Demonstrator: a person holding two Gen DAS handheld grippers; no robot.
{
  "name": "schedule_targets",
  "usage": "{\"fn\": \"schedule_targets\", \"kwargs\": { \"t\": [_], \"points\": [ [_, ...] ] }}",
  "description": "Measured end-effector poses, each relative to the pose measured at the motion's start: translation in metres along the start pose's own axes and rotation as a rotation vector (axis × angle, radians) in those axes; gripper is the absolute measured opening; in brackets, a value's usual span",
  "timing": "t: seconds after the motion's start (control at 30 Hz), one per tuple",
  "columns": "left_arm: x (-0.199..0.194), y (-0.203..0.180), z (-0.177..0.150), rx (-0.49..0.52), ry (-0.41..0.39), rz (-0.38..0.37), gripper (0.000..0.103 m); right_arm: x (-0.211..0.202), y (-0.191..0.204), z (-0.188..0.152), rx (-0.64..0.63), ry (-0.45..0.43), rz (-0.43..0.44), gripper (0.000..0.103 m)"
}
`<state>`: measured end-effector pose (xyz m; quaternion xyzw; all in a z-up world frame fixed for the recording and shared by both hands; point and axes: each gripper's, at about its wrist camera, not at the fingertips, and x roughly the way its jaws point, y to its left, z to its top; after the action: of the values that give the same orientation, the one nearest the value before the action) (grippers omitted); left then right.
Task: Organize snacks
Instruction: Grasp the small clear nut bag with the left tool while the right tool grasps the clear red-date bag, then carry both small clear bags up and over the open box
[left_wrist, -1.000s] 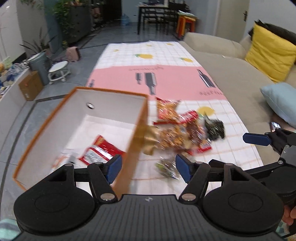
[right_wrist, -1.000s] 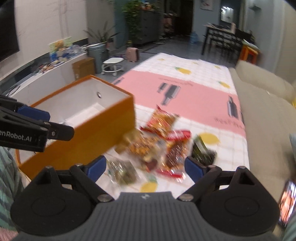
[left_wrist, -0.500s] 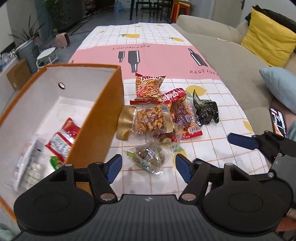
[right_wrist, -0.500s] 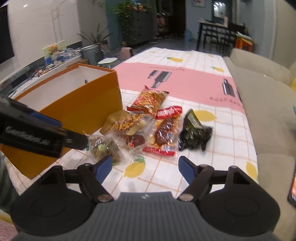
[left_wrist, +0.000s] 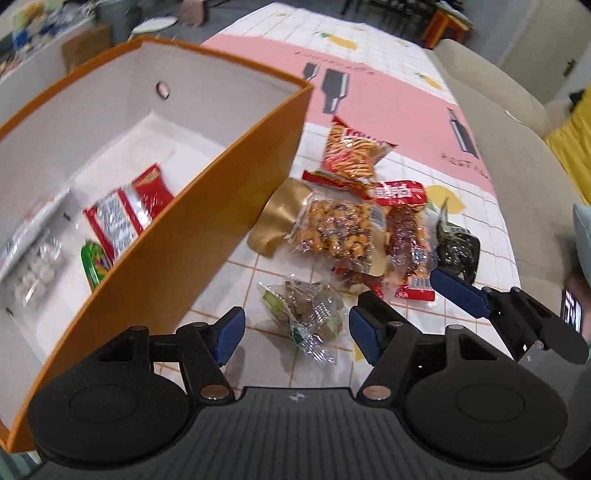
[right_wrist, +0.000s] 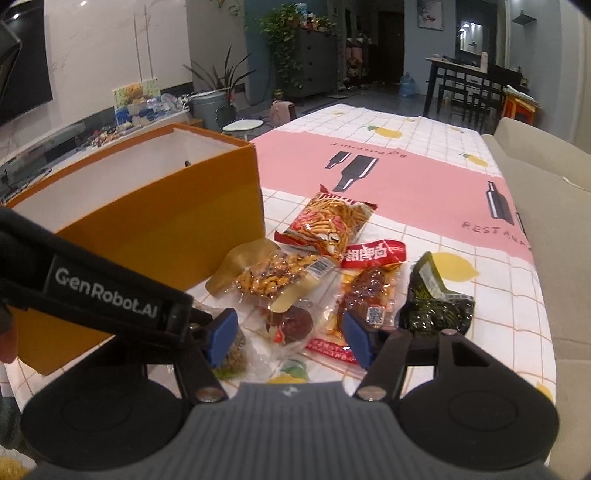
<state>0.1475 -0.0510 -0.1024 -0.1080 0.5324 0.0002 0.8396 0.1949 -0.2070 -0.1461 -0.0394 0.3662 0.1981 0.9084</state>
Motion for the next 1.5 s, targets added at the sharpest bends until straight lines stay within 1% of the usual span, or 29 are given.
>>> {"fn": "schedule_targets", "kwargs": {
  "t": [0.1, 0.2, 0.27, 0.33, 0.37, 0.43, 0.47, 0.53, 0.57, 0.6, 0.63, 0.7, 0.83, 0.9, 1.0, 1.2, 1.37, 1.5],
  "points": [
    [0.008, 0.007, 0.001, -0.087, 0.026, -0.004, 0.076, 0.007, -0.002, 0.001, -0.006, 0.013, 0.005, 0.061],
    [0.015, 0.014, 0.001, -0.162, 0.025, -0.028, 0.076, 0.018, -0.005, 0.0, 0.005, 0.029, 0.004, 0.06],
    [0.02, 0.016, 0.0, -0.183, 0.034, -0.043, 0.076, 0.026, -0.004, -0.002, -0.001, 0.039, -0.009, 0.06],
    [0.025, 0.017, -0.001, -0.193, 0.05, -0.053, 0.076, 0.031, -0.003, -0.005, -0.003, 0.049, -0.01, 0.057],
    [0.026, 0.017, -0.001, -0.194, 0.053, -0.056, 0.075, 0.032, -0.004, -0.007, 0.001, 0.055, -0.006, 0.054],
    [0.03, 0.019, -0.002, -0.198, 0.058, -0.069, 0.075, 0.034, -0.006, -0.009, 0.011, 0.06, -0.001, 0.053],
    [0.03, 0.019, -0.003, -0.202, 0.06, -0.076, 0.074, 0.035, -0.007, -0.01, 0.011, 0.061, 0.0, 0.053],
    [0.032, 0.021, -0.003, -0.209, 0.065, -0.091, 0.066, 0.036, -0.007, -0.011, 0.007, 0.062, 0.0, 0.051],
    [0.034, 0.022, -0.003, -0.21, 0.069, -0.096, 0.064, 0.037, -0.007, -0.012, 0.008, 0.063, 0.002, 0.048],
    [0.034, 0.023, -0.002, -0.213, 0.071, -0.107, 0.059, 0.038, -0.006, -0.012, 0.01, 0.067, 0.007, 0.043],
    [0.035, 0.023, -0.002, -0.212, 0.073, -0.117, 0.053, 0.04, -0.006, -0.012, 0.012, 0.071, 0.012, 0.039],
    [0.035, 0.022, -0.001, -0.198, 0.073, -0.126, 0.047, 0.042, -0.006, -0.012, 0.021, 0.071, 0.015, 0.037],
    [0.034, 0.018, -0.001, -0.177, 0.068, -0.119, 0.042, 0.041, -0.006, -0.011, 0.021, 0.074, 0.016, 0.032],
    [0.034, 0.017, -0.002, -0.168, 0.067, -0.116, 0.04, 0.039, -0.006, -0.01, 0.026, 0.082, 0.021, 0.026],
    [0.033, 0.015, -0.003, -0.151, 0.067, -0.105, 0.039, 0.036, -0.007, -0.009, 0.028, 0.087, 0.018, 0.024],
    [0.025, 0.014, -0.003, -0.128, 0.065, -0.094, 0.038, 0.022, -0.011, -0.01, 0.003, 0.084, -0.008, 0.022],
    [0.019, 0.014, -0.006, -0.118, 0.086, -0.1, 0.038, 0.007, -0.015, -0.014, -0.015, 0.077, -0.034, 0.022],
    [0.012, 0.013, -0.007, -0.107, 0.085, -0.11, 0.038, -0.008, -0.021, -0.02, 0.006, 0.075, -0.019, 0.022]
  ]
}}
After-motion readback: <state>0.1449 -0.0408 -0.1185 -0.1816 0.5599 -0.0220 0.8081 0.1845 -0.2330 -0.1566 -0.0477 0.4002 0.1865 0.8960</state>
